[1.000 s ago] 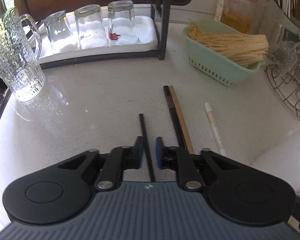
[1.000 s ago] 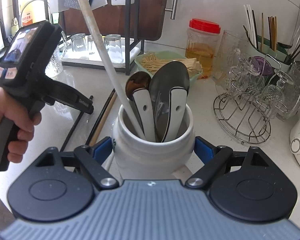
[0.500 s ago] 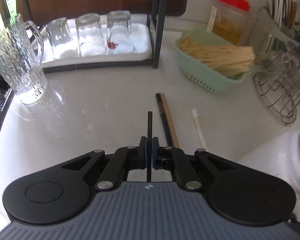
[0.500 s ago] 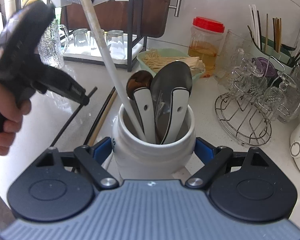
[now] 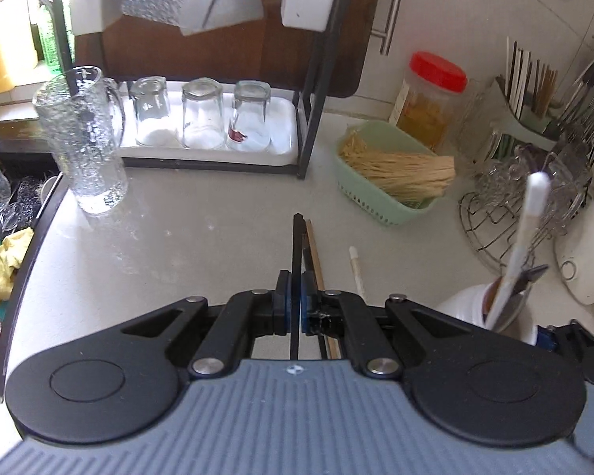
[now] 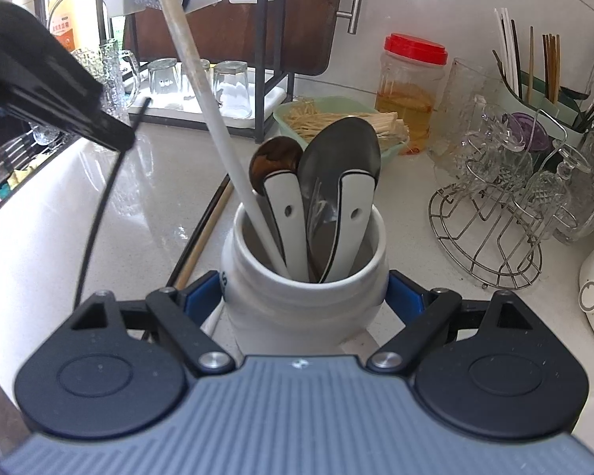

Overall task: Organize utensils
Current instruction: 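Lift the black chopstick with the left tool and carry it to the mug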

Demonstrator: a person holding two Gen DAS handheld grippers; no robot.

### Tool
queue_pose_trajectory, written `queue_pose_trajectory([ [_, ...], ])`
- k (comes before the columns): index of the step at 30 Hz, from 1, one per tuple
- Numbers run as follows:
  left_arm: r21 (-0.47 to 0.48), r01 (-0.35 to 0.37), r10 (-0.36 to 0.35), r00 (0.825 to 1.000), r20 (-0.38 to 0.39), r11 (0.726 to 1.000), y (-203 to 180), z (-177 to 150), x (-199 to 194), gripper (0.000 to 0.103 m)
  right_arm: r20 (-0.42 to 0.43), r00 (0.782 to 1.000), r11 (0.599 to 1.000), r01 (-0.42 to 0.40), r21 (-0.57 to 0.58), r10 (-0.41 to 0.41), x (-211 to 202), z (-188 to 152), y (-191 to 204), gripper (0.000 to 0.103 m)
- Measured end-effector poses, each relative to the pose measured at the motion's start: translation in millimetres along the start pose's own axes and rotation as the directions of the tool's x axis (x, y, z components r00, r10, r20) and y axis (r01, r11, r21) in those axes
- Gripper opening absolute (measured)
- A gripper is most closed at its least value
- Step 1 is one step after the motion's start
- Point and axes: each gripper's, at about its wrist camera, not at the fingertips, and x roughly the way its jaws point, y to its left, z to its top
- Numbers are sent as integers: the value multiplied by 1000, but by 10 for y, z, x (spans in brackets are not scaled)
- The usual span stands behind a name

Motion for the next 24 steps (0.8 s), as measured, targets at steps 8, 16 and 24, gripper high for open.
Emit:
queue_pose_trajectory([
  [8, -44, 49, -47, 998, 39, 998, -46, -93, -461, 5, 9, 1000, 1000, -13, -14, 14, -1, -12, -7, 91],
  [16, -44, 92, -88, 993, 78, 995, -152, -230, -852, 5, 29, 999, 999, -24, -26, 25, -11, -46, -16, 91],
  [24, -34, 118, -114, 986, 123, 992, -206, -246, -1163, 5, 40, 999, 999, -23, -31, 24, -11, -69, -11, 91],
])
